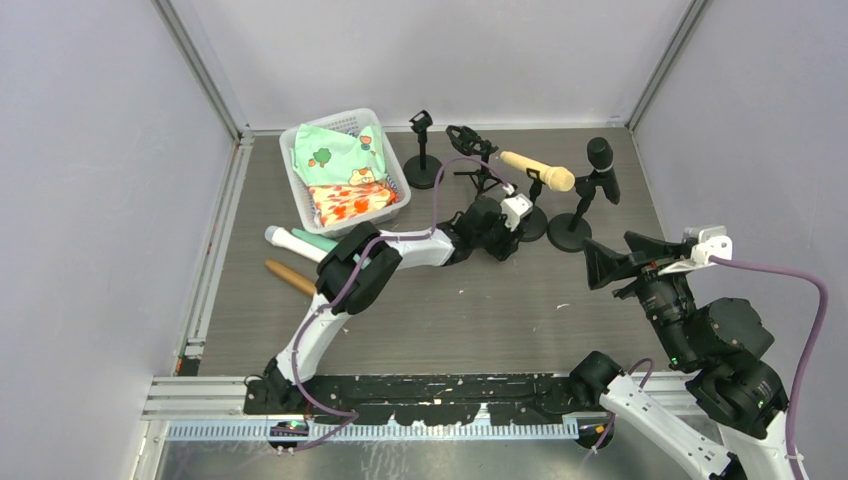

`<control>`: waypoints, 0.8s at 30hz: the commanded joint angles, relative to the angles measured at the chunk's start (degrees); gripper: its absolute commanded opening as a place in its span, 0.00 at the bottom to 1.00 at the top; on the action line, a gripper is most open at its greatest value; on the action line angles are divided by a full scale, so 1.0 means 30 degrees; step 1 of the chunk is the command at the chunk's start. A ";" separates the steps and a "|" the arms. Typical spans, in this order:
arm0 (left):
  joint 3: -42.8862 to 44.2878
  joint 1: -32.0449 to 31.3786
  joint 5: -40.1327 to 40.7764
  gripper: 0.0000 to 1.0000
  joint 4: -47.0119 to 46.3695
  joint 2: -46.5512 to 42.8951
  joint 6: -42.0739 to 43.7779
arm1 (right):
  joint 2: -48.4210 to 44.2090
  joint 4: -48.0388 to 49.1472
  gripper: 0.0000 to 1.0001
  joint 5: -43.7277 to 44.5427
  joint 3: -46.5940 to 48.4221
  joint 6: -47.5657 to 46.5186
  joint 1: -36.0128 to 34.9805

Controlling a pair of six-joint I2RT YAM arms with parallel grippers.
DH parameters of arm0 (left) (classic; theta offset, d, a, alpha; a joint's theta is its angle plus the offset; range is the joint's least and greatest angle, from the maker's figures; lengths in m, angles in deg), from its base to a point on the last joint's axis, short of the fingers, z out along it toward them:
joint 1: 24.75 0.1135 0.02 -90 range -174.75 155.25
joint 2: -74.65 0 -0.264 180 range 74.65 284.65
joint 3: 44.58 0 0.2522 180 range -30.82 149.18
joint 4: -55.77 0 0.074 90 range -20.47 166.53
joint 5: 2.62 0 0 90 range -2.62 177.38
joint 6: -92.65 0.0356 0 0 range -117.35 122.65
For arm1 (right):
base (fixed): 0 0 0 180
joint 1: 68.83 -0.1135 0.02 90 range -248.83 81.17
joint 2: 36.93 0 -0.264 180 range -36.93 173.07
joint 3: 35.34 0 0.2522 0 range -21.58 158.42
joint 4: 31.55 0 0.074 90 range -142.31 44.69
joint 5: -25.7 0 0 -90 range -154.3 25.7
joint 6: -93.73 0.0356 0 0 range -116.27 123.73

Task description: Attach the microphones to the stand

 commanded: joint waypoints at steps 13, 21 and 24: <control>0.7827 0.0214 -0.0732 0.52 0.8736 0.2971 0.0929 | 0.0381 0.0411 0.80 -0.0141 0.0101 -0.0412 0.0032; 1.2351 0.0214 -0.1412 0.52 1.1990 0.5520 0.0632 | 0.0148 0.0248 0.80 -0.0006 0.0101 -0.0465 0.0037; 1.3569 0.0184 -0.1744 0.52 1.2292 0.6122 0.0360 | 0.0151 0.0218 0.80 0.0033 0.0123 -0.0470 0.0024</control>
